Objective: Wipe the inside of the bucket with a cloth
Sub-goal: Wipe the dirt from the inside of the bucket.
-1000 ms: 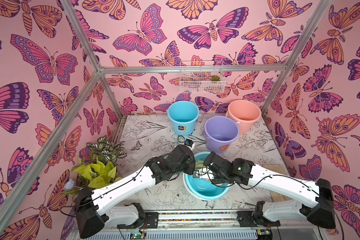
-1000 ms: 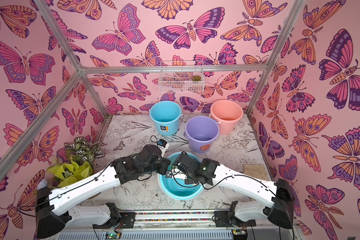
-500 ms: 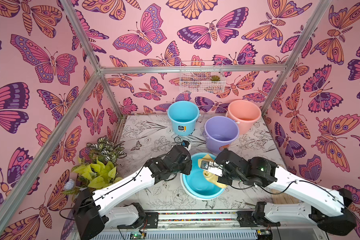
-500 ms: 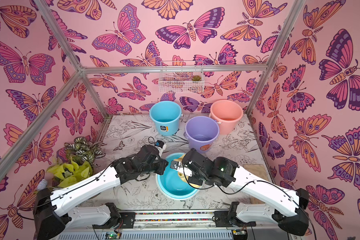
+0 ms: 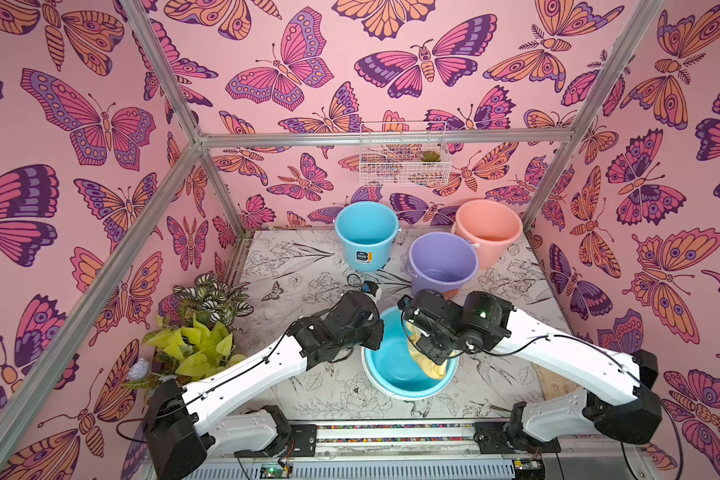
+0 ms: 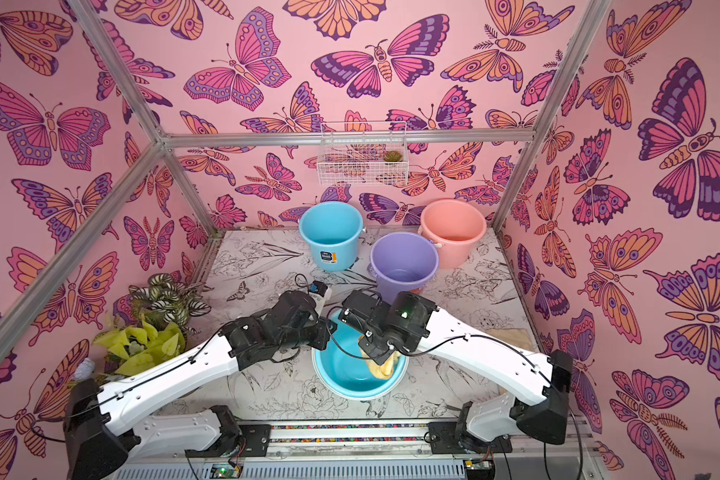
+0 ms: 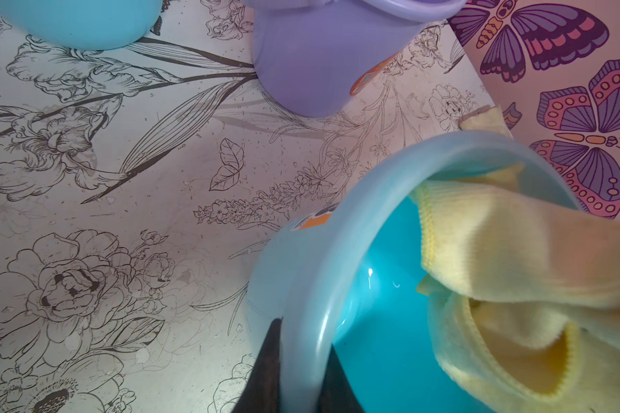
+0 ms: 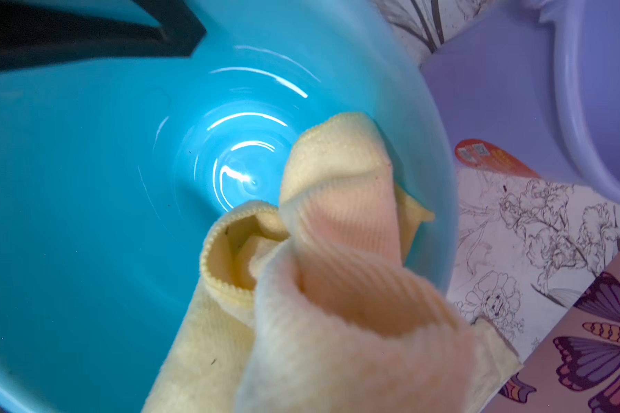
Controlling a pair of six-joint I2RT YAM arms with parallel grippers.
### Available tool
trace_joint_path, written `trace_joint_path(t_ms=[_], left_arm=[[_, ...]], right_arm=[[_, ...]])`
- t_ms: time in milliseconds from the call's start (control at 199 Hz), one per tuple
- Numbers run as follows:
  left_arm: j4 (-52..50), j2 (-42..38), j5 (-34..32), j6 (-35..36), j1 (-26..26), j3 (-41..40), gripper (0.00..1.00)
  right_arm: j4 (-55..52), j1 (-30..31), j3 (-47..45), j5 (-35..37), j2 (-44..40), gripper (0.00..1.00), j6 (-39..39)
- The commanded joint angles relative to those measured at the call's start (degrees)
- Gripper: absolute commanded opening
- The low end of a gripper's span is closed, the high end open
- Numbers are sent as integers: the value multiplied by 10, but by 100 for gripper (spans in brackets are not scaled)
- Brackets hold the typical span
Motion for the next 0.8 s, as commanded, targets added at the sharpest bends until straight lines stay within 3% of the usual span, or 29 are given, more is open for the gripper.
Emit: trace_joint_path(t_ms=[0, 487, 798], left_arm=[[21, -12, 9, -6, 4, -5, 0], [19, -8, 18, -9, 4, -4, 0], [21, -6, 18, -10, 4, -4, 0]], right_arm=[[-41, 3, -7, -10, 11, 0, 57], [54, 3, -88, -85, 82, 0, 83], [138, 3, -161, -92, 139, 0, 95]])
